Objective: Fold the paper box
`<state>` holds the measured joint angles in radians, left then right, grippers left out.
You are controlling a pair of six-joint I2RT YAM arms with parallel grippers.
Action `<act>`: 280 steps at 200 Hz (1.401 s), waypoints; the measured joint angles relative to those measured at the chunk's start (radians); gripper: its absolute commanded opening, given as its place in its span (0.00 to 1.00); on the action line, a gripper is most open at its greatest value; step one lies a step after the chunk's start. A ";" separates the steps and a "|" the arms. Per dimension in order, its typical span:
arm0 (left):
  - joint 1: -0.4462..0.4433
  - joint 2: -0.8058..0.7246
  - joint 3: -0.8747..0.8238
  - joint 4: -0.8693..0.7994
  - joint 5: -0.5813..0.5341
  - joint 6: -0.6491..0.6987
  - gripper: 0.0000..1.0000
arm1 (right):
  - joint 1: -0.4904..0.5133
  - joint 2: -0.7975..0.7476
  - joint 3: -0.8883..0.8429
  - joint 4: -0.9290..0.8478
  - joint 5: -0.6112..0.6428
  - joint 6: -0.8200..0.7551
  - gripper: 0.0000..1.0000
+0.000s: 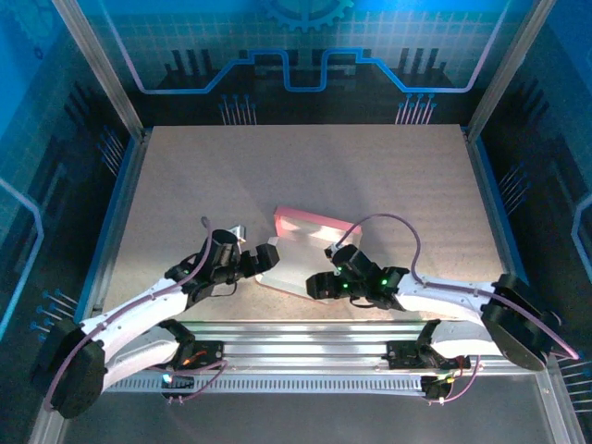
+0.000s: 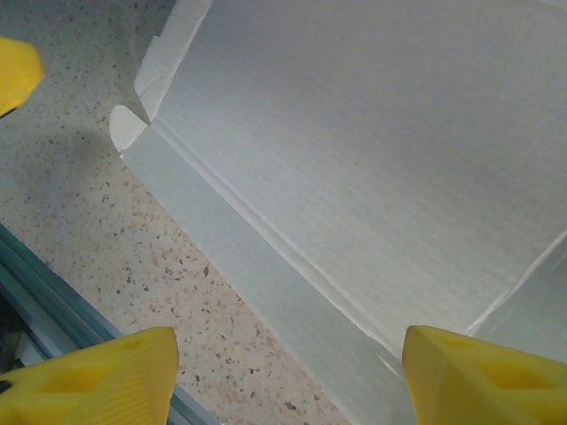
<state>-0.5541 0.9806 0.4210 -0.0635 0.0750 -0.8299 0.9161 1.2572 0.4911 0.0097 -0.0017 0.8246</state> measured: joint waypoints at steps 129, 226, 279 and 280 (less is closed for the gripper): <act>-0.055 0.006 0.003 0.026 0.057 0.002 0.99 | -0.089 0.030 -0.043 0.000 0.084 -0.021 0.68; -0.223 0.182 0.075 0.143 0.003 0.016 0.99 | -0.569 -0.249 0.023 -0.161 -0.325 -0.235 0.67; -0.280 0.377 0.177 0.194 -0.051 0.016 0.99 | -0.597 -0.144 0.092 -0.140 -0.448 -0.222 0.59; -0.282 0.380 0.178 0.195 -0.051 0.017 0.99 | -0.597 -0.142 0.092 -0.140 -0.448 -0.221 0.59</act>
<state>-0.8356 1.3605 0.5991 0.1318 0.0238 -0.8131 0.3195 1.1156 0.5831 -0.1299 -0.4500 0.6033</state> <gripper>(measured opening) 0.994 0.604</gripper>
